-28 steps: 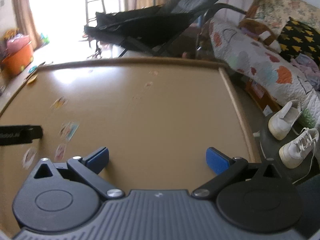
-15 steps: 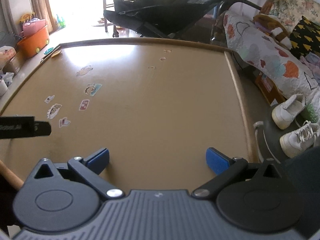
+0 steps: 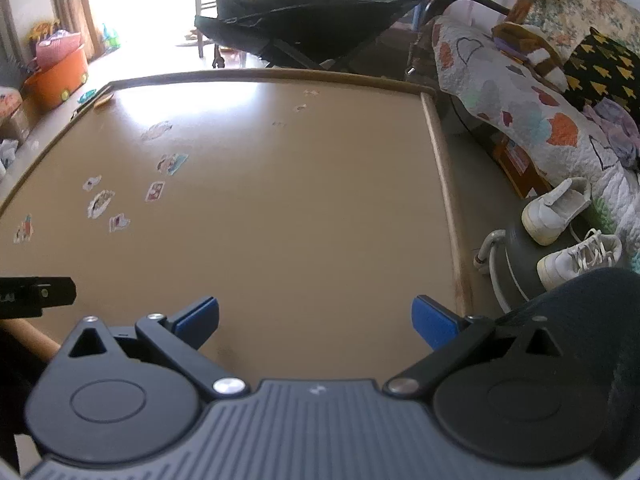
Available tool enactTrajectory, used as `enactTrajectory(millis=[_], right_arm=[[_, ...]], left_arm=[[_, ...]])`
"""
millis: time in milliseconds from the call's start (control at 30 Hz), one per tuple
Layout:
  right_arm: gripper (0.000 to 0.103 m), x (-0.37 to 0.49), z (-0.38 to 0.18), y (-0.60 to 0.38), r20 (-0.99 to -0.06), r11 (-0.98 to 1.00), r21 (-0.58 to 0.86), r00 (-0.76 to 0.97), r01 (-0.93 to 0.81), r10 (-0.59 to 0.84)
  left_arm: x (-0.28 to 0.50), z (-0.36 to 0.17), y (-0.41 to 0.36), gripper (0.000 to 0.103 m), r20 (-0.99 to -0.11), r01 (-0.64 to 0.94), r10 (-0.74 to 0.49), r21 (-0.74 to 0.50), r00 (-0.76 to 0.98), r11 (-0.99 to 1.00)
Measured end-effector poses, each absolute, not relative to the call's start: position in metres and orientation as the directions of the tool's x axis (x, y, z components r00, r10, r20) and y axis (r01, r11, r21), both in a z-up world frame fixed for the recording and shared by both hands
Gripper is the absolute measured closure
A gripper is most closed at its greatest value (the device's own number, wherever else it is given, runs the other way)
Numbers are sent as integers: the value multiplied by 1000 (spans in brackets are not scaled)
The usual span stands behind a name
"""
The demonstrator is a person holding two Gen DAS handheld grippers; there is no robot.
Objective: Fold clothes
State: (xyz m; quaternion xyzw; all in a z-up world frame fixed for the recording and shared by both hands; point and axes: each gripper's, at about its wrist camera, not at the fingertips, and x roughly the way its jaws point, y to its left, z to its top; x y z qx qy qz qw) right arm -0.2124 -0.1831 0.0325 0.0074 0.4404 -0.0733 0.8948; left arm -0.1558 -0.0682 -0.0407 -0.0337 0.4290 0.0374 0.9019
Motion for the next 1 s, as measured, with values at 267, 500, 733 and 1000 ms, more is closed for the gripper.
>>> enactTrajectory(millis=[267, 500, 733, 1000], right_arm=[[0, -212, 39, -163, -820, 992, -48, 563, 114, -105], [0, -212, 37, -184, -830, 995, -12, 554, 95, -63], [0, -214, 36, -193, -827, 996, -4, 560, 87, -52], [0, -213, 28, -201, -823, 998, -3, 567, 69, -42]], left_arm=[[-212, -41, -89, 0, -781, -61, 45, 9, 622, 998], [-265, -27, -121, 0, -791, -69, 52, 12, 610, 998], [-252, -1, -123, 0, -815, -49, 35, 8, 578, 999], [-227, -2, -26, 0, -819, 13, -7, 1, 574, 1000]])
